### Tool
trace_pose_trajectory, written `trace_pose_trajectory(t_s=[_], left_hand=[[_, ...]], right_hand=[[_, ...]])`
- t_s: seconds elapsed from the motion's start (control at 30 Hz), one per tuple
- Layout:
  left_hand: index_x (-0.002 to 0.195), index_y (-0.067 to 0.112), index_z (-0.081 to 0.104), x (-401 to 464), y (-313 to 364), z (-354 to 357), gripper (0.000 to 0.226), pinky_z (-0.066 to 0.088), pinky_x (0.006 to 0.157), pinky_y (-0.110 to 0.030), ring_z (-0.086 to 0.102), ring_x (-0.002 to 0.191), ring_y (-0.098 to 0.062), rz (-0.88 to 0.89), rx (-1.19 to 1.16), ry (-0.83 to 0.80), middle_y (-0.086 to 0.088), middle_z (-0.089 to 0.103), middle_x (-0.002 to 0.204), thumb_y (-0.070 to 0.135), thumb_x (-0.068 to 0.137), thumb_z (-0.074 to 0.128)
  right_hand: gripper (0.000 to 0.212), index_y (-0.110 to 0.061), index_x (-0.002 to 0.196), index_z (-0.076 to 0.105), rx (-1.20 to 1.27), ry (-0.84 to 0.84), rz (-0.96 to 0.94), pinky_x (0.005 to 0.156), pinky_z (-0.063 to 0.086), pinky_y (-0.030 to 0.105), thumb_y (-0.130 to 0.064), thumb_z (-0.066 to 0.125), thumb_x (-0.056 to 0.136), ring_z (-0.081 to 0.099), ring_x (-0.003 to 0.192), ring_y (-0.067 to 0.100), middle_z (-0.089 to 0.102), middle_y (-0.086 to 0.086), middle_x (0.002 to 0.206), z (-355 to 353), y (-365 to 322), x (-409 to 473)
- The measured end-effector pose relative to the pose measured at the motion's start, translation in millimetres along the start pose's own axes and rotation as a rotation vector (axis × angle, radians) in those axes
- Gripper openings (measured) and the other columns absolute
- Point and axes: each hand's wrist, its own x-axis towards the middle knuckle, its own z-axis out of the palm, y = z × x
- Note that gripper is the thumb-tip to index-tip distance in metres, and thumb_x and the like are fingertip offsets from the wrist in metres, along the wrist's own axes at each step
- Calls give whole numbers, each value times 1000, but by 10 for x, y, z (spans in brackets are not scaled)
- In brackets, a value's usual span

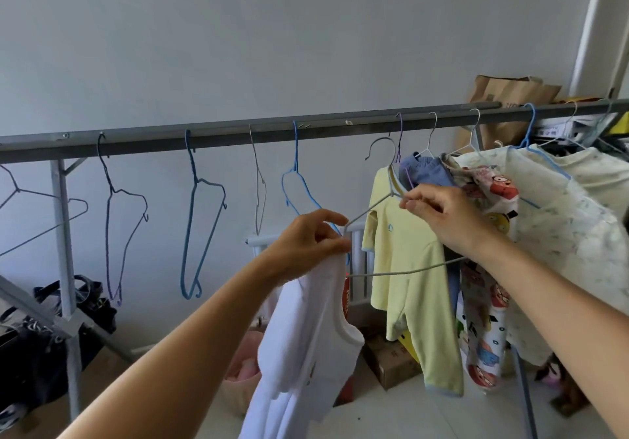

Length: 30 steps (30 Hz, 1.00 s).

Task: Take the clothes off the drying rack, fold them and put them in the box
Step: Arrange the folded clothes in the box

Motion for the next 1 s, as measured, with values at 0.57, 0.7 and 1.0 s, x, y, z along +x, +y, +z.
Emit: trace_pose_trajectory(t_s=[0.57, 0.7, 1.0], left_hand=[[90, 2, 74, -49, -29, -285, 12, 55, 67, -18, 67, 71, -14, -54, -15, 19, -8, 74, 81, 13, 87, 73], [79, 0, 71, -33, -33, -259, 18, 59, 64, -30, 66, 61, -19, -53, 84, 118, -12, 72, 71, 16, 80, 80], [94, 9, 74, -45, 42, -276, 10, 56, 77, -27, 65, 71, -11, 40, 369, -63, 0, 70, 78, 6, 85, 71]], right_hand=[[15, -26, 94, 69, 21, 147, -103, 81, 52, 55, -14, 61, 94, 66, 87, 28, 72, 5, 88, -183, 60, 16], [12, -21, 98, 71, 0, 151, -114, 83, 52, 55, -16, 60, 94, 67, 88, 27, 72, 4, 90, -193, 65, 1], [15, -29, 93, 69, -24, 166, -139, 80, 53, 51, -16, 62, 93, 67, 86, 18, 71, -10, 88, -252, 178, -33]])
